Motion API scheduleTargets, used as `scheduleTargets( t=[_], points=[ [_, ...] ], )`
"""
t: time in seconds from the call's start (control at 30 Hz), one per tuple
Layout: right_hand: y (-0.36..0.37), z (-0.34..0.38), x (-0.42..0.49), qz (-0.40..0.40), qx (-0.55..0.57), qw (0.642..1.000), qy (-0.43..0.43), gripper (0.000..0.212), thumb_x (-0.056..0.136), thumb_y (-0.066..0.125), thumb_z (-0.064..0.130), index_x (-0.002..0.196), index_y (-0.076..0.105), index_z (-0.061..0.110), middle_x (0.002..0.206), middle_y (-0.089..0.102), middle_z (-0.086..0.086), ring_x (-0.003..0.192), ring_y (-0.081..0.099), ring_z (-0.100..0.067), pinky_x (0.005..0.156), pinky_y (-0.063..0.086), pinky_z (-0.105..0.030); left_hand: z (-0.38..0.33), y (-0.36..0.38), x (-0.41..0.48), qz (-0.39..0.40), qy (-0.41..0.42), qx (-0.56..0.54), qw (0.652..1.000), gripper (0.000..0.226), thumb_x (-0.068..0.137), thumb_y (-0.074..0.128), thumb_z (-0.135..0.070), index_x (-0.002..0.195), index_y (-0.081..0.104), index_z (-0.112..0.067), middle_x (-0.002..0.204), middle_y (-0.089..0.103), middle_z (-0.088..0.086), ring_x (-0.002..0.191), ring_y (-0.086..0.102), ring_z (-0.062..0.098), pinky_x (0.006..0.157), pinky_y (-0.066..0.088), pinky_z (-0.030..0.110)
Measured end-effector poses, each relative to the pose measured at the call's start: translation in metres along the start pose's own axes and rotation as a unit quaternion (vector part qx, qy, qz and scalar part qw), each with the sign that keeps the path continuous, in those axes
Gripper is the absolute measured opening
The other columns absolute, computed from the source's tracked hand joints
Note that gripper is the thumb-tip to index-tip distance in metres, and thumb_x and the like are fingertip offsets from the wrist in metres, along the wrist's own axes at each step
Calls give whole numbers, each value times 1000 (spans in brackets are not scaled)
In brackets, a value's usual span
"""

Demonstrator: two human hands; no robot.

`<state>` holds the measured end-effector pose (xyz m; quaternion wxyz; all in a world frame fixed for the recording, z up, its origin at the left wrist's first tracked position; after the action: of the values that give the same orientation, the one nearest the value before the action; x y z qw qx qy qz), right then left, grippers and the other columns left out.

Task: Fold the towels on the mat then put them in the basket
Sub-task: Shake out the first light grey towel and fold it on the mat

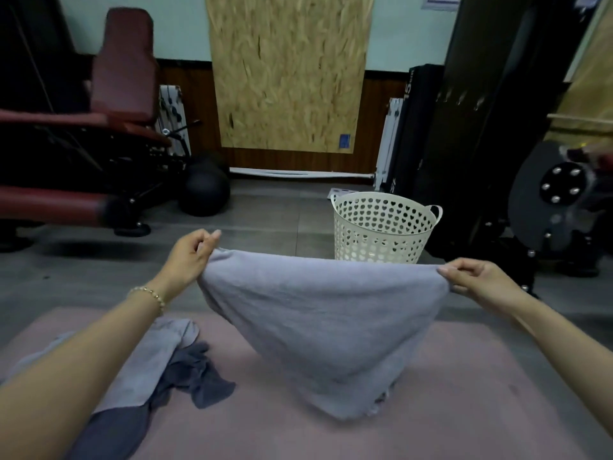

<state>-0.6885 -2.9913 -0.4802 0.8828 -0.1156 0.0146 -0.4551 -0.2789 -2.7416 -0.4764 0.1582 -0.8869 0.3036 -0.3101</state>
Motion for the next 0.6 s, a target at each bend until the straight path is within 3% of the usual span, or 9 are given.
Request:
scheduleTargets(
  t=[0.13, 0.2, 0.27, 0.3, 0.37, 0.47, 0.5, 0.6],
  points=[
    [-3, 6, -12, 73, -58, 995, 28, 84, 26, 90, 59, 87, 66, 7, 69, 69, -3, 67, 66, -6, 63, 53, -13, -12, -14, -14, 139, 29, 69, 987, 26, 86, 66, -21, 61, 62, -18, 63, 61, -2, 57, 51, -1, 58, 37, 10],
    [-4, 4, -17, 111, -97, 988, 54, 64, 48, 90, 44, 97, 68, 9, 73, 70, -5, 71, 67, -8, 65, 53, -13, -12, -20, -21, 192, 7, 76, 978, 30, 79, 70, -41, 58, 67, -20, 60, 65, -7, 59, 55, 2, 57, 41, 12],
    [-4, -2, -18, 138, -135, 978, 76, 32, 72, 79, 17, 99, 70, 4, 83, 74, -13, 73, 68, -9, 65, 52, -12, -13, -24, -27, 235, -7, 78, 969, 55, 61, 67, -72, 59, 71, -17, 60, 67, -5, 56, 56, 2, 54, 44, 15],
    [-3, -4, -18, 136, -158, 975, 78, 22, 75, 75, 10, 95, 71, 2, 85, 74, -16, 72, 68, -9, 64, 52, -12, -13, -23, -29, 253, -9, 81, 964, 61, 56, 66, -76, 61, 72, -16, 63, 69, -2, 55, 57, 1, 54, 45, 17],
    [-2, -10, -15, 121, -194, 971, 74, 17, 72, 78, 14, 85, 73, 4, 84, 73, -18, 71, 67, -9, 65, 53, -13, -11, -18, -34, 275, -10, 84, 958, 50, 64, 71, -60, 66, 73, -10, 65, 70, 5, 57, 58, 4, 54, 45, 19],
    [2, -23, -6, 69, -158, 983, 59, 48, 53, 85, 47, 78, 71, 8, 76, 73, -9, 71, 66, -10, 71, 54, -14, 5, -11, -35, 226, -49, 42, 972, 30, 81, 70, -31, 70, 71, -3, 67, 66, 4, 64, 55, 8, 57, 44, 19],
    [4, -28, -1, 50, -125, 989, 55, 47, 57, 84, 47, 79, 69, 8, 75, 70, -8, 72, 65, -11, 71, 54, -13, 14, -8, -35, 207, -77, 2, 975, 28, 84, 68, -27, 71, 70, -3, 68, 64, 1, 67, 54, 8, 58, 45, 18],
    [14, -37, 10, 16, -75, 996, 47, 14, 88, 62, 19, 80, 58, 9, 70, 56, -6, 65, 55, -10, 60, 49, -8, 31, 11, -39, 159, -132, -86, 975, 30, 89, 63, -27, 67, 63, -7, 63, 54, -6, 65, 49, 10, 57, 44, 17]
  ],
)
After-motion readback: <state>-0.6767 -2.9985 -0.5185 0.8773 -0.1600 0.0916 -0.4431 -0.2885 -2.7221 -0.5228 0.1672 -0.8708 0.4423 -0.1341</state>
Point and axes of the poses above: each hand's wrist, its own x-axis towards the middle knuckle, its own y-axis out of the palm, z = x × y, the point moved 5 cm from there along x, towards the middle knuckle
